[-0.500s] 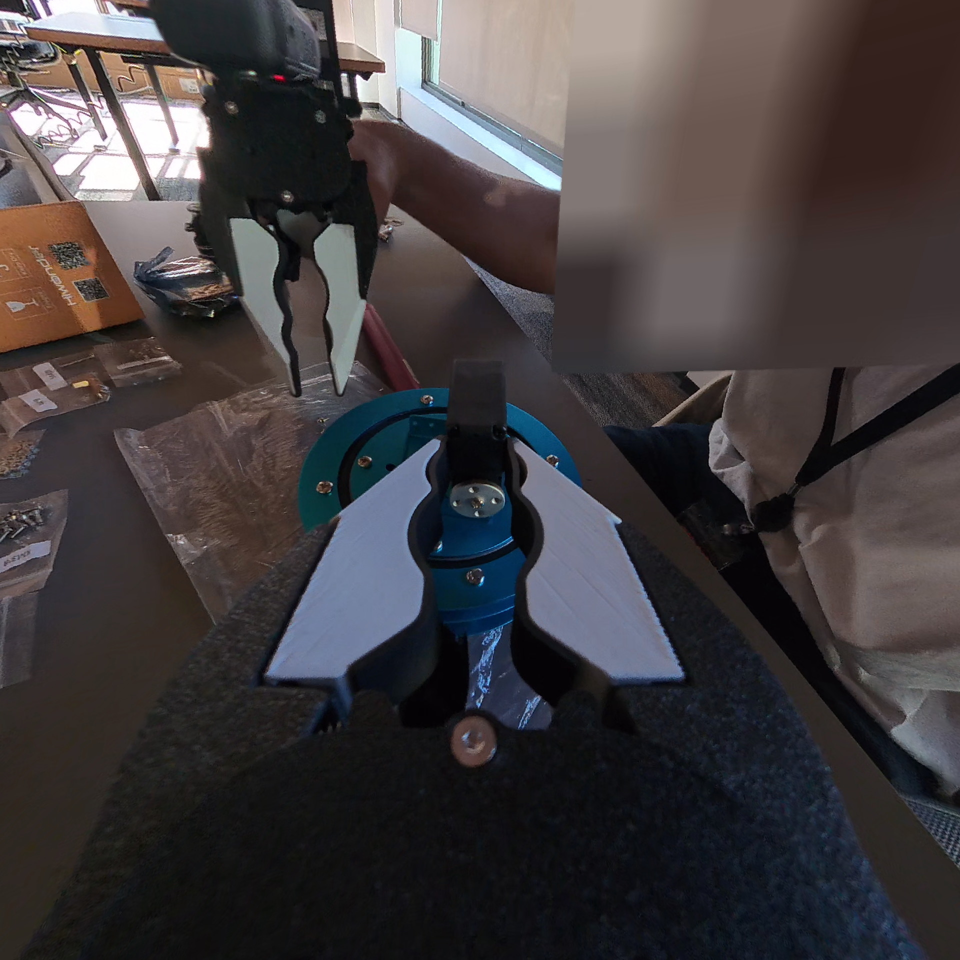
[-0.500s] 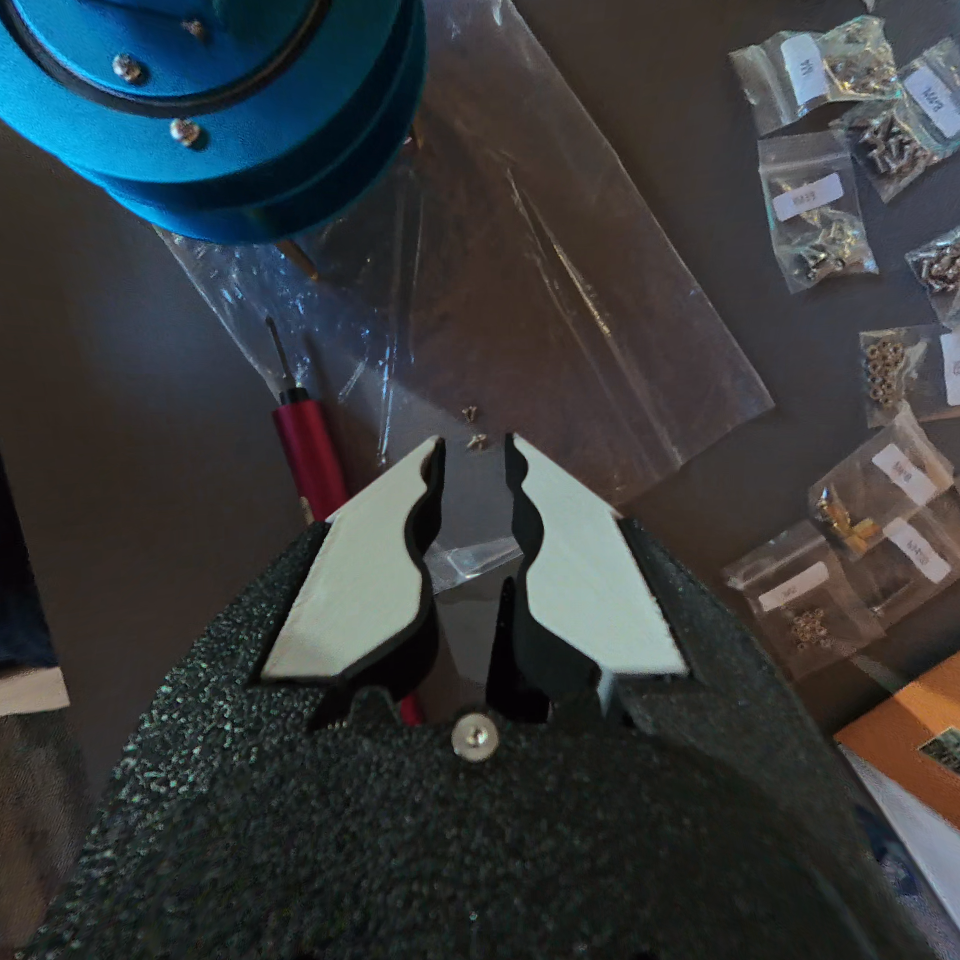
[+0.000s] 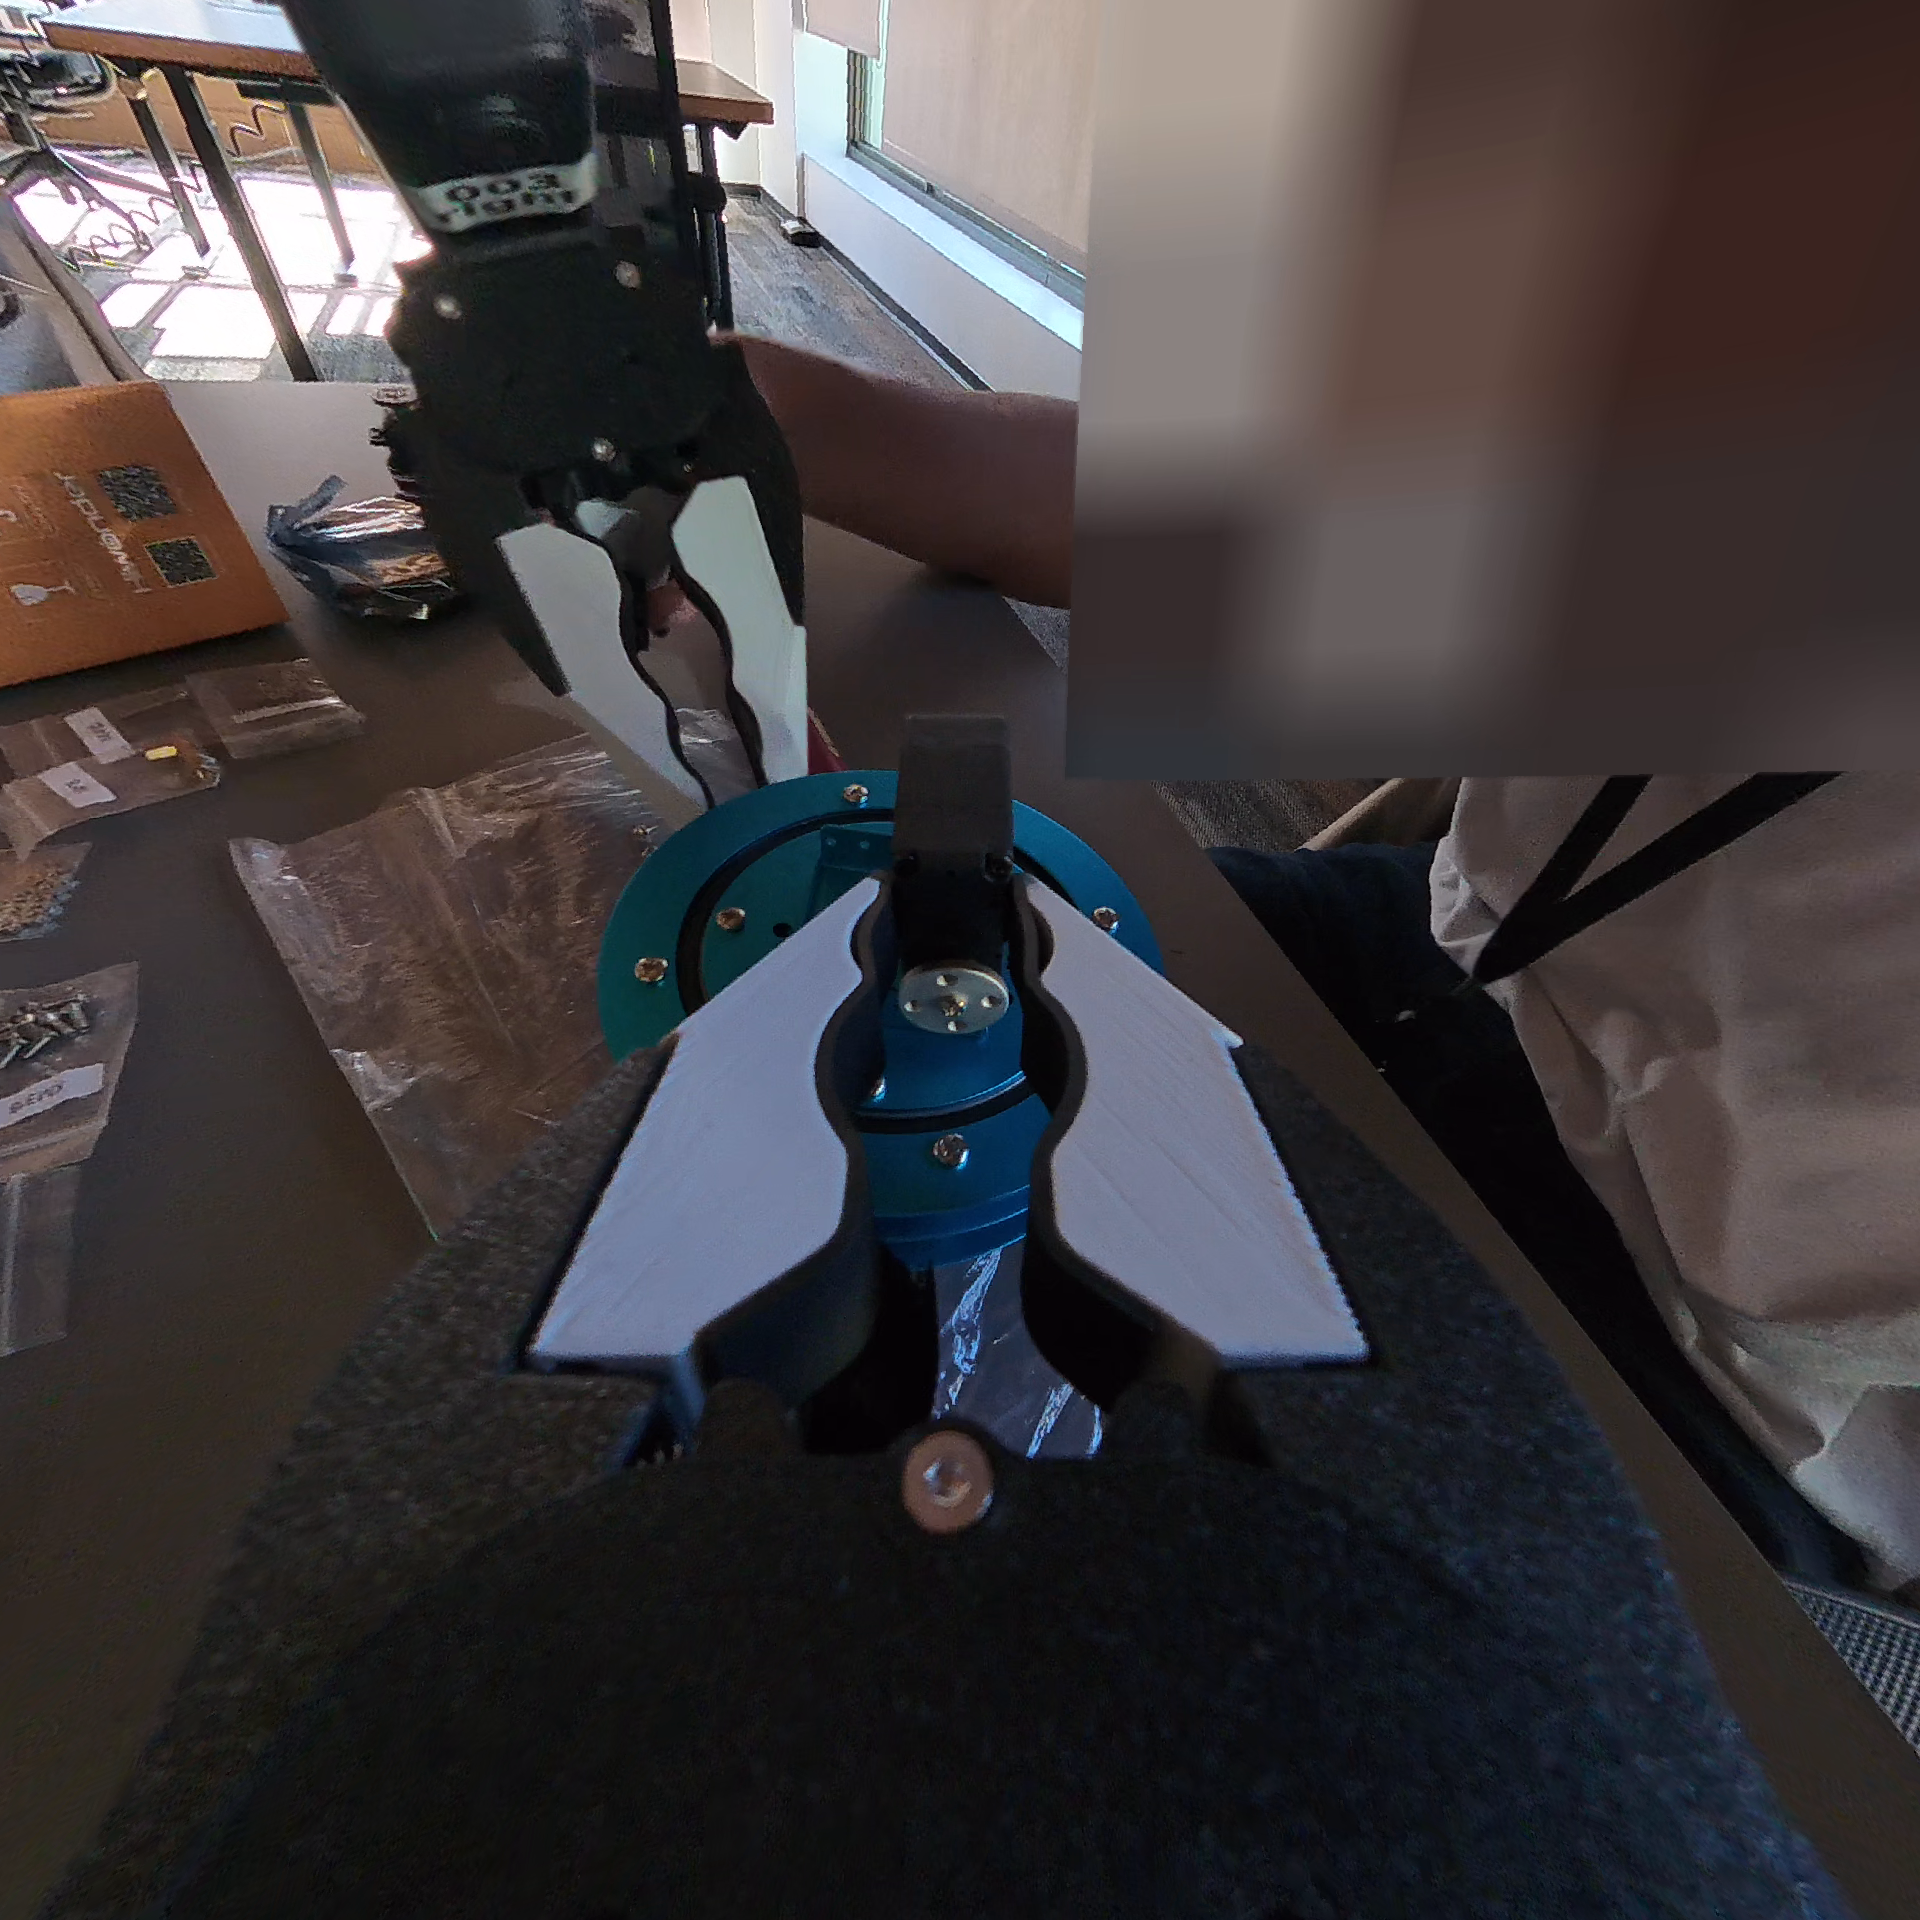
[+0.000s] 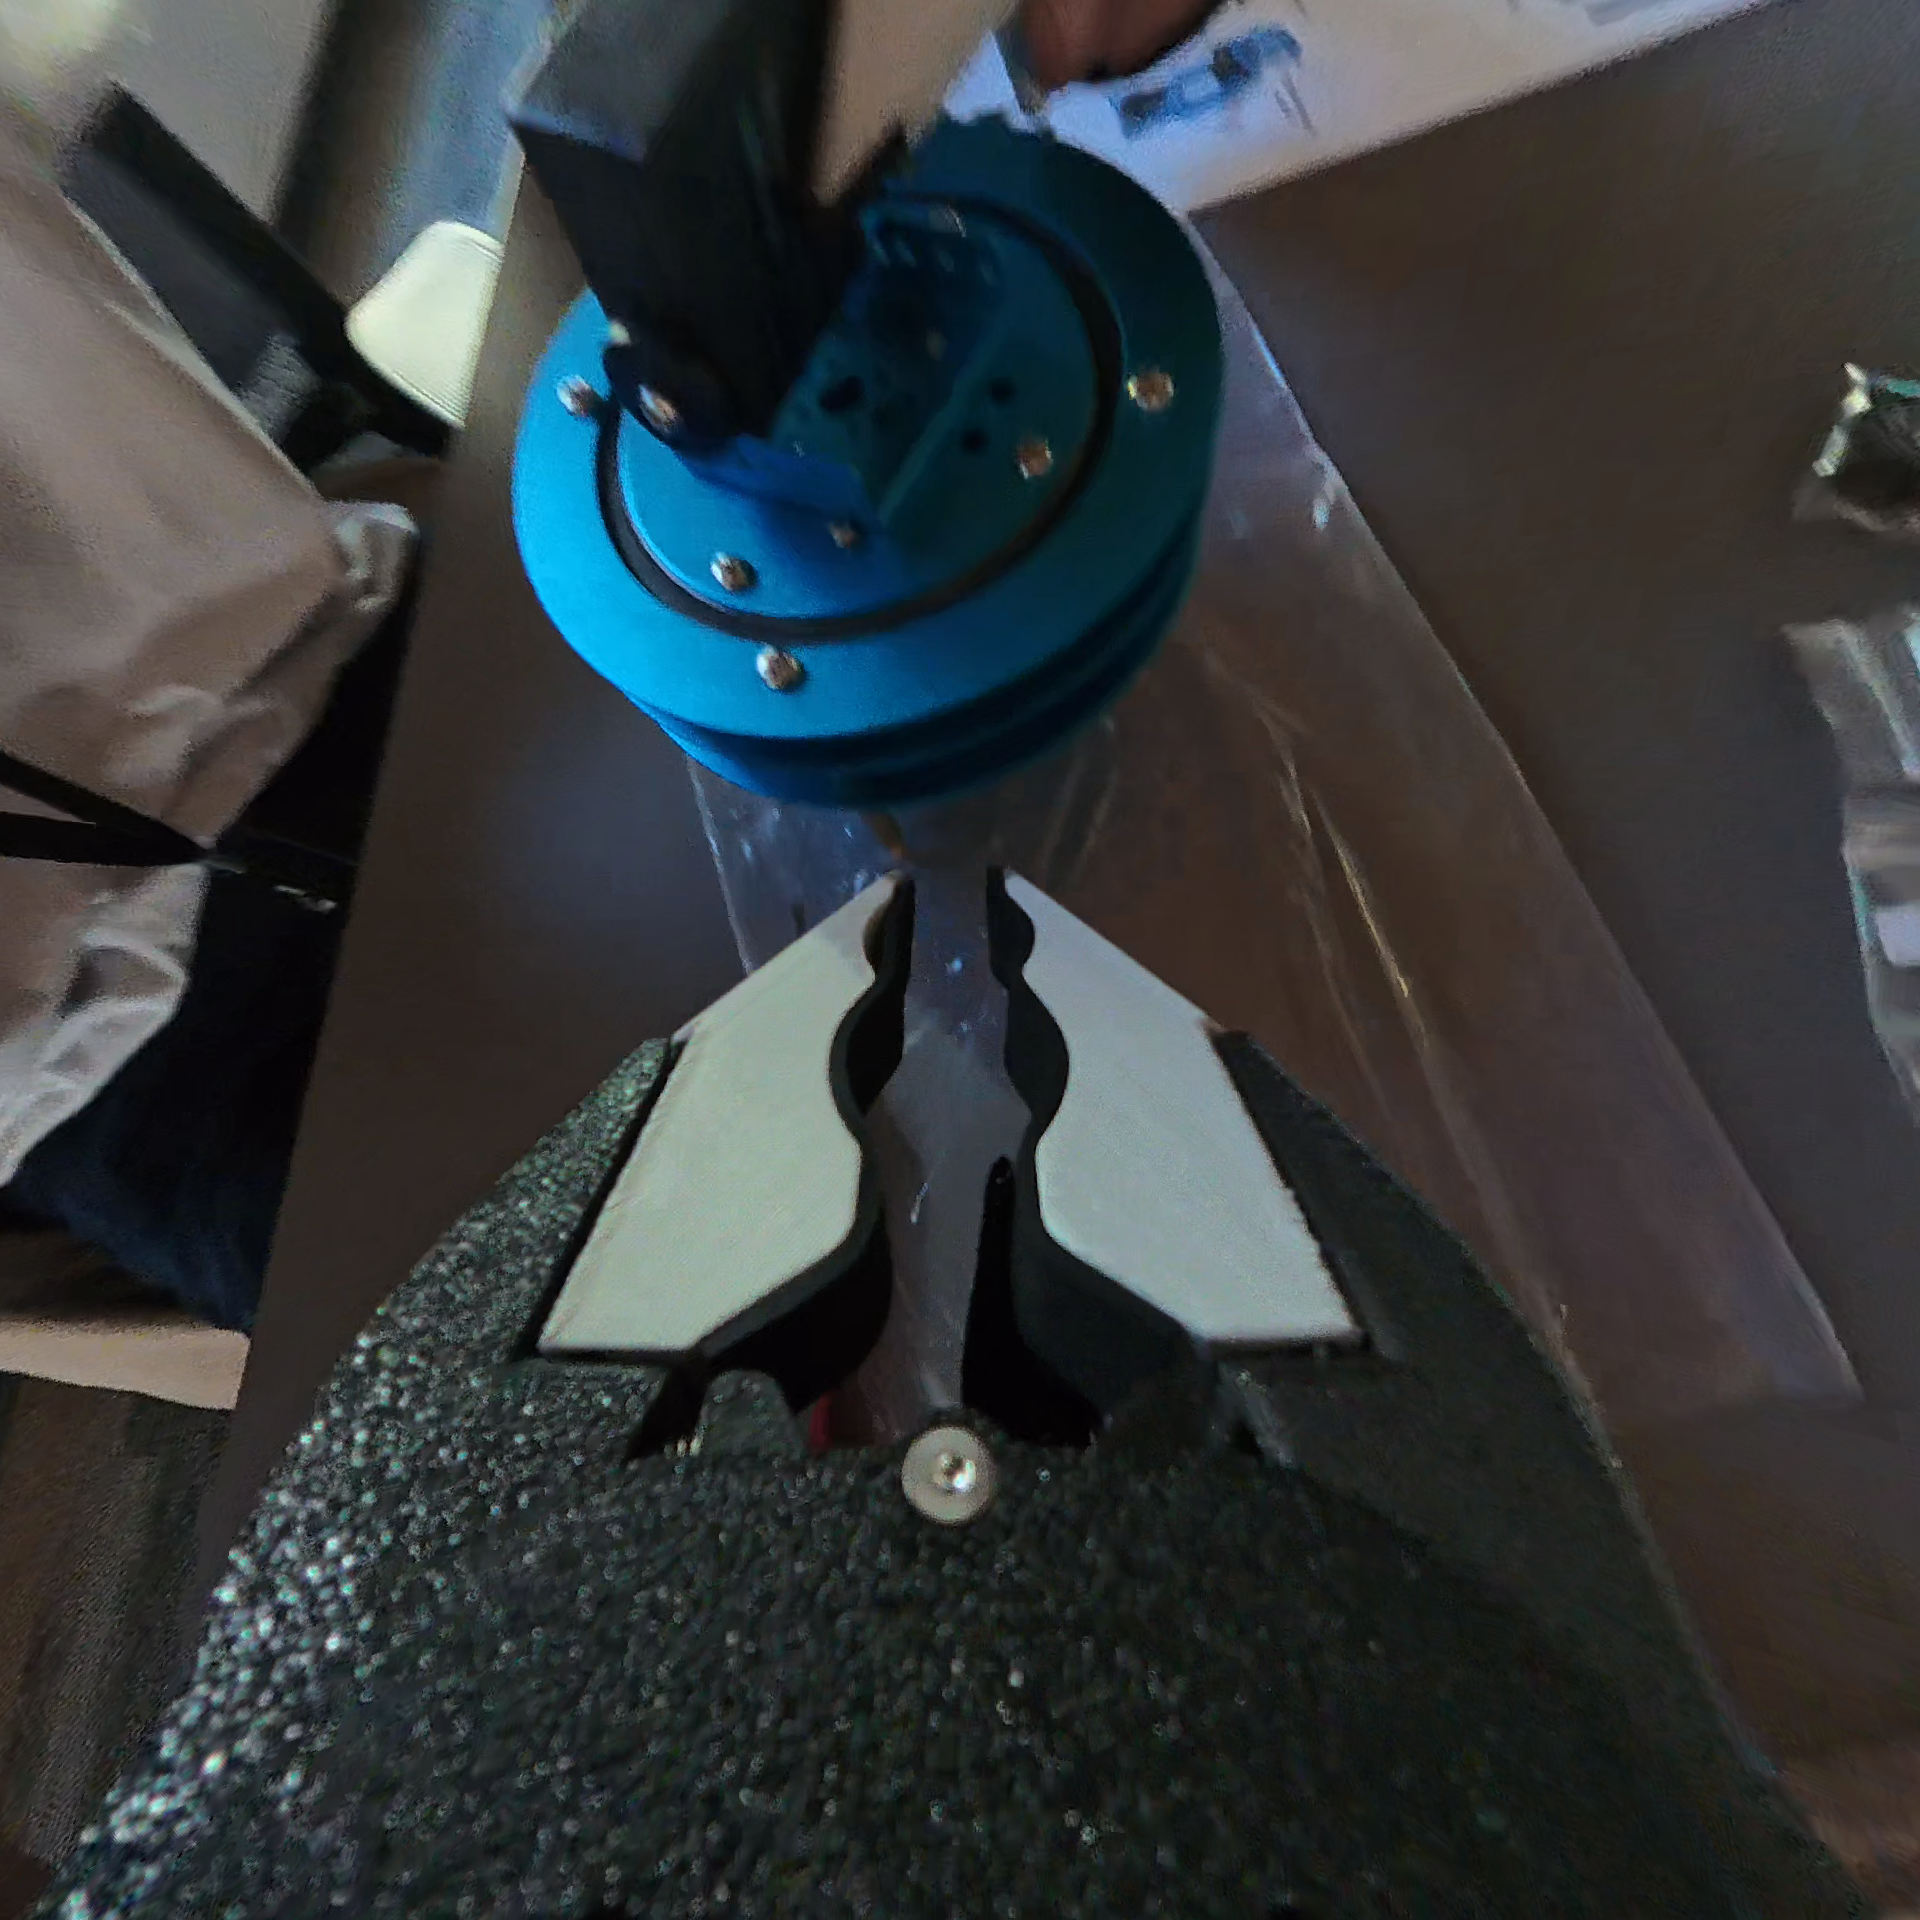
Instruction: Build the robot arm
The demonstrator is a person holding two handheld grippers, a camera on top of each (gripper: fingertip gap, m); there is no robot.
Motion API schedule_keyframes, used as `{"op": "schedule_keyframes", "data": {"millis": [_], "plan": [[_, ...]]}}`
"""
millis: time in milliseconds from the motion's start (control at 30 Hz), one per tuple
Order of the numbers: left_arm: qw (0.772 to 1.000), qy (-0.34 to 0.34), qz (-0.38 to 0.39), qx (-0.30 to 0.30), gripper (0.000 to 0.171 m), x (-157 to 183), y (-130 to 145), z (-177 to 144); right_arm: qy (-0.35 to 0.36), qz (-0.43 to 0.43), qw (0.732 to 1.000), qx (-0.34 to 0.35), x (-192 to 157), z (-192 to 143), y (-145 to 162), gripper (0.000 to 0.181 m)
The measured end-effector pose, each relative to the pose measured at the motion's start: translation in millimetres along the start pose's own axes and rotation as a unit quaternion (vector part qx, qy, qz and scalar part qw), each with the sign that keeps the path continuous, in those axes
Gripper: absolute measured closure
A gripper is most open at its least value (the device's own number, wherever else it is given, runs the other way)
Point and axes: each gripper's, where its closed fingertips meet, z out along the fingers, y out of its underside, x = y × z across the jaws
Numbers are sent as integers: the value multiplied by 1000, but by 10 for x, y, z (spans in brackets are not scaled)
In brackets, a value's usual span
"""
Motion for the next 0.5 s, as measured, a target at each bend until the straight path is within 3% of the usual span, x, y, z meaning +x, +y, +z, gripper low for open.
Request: {"op": "schedule_keyframes", "data": {"millis": [133,233,400,500], "plan": [[1000,1,-2,1,153,-2,0,-1,-30,-7,997,67,-75,-68,-91,169],[1000,3,-4,3,152,0,-3,5,15,-24,996,88,-57,-201,-55,169],[1000,7,-11,4,151,-10,-1,15,10,-39,981,191,-193,-412,-396,170],[1000,3,-12,2,152,-20,12,19,20,-52,984,171,-251,-271,-495,168]]}}
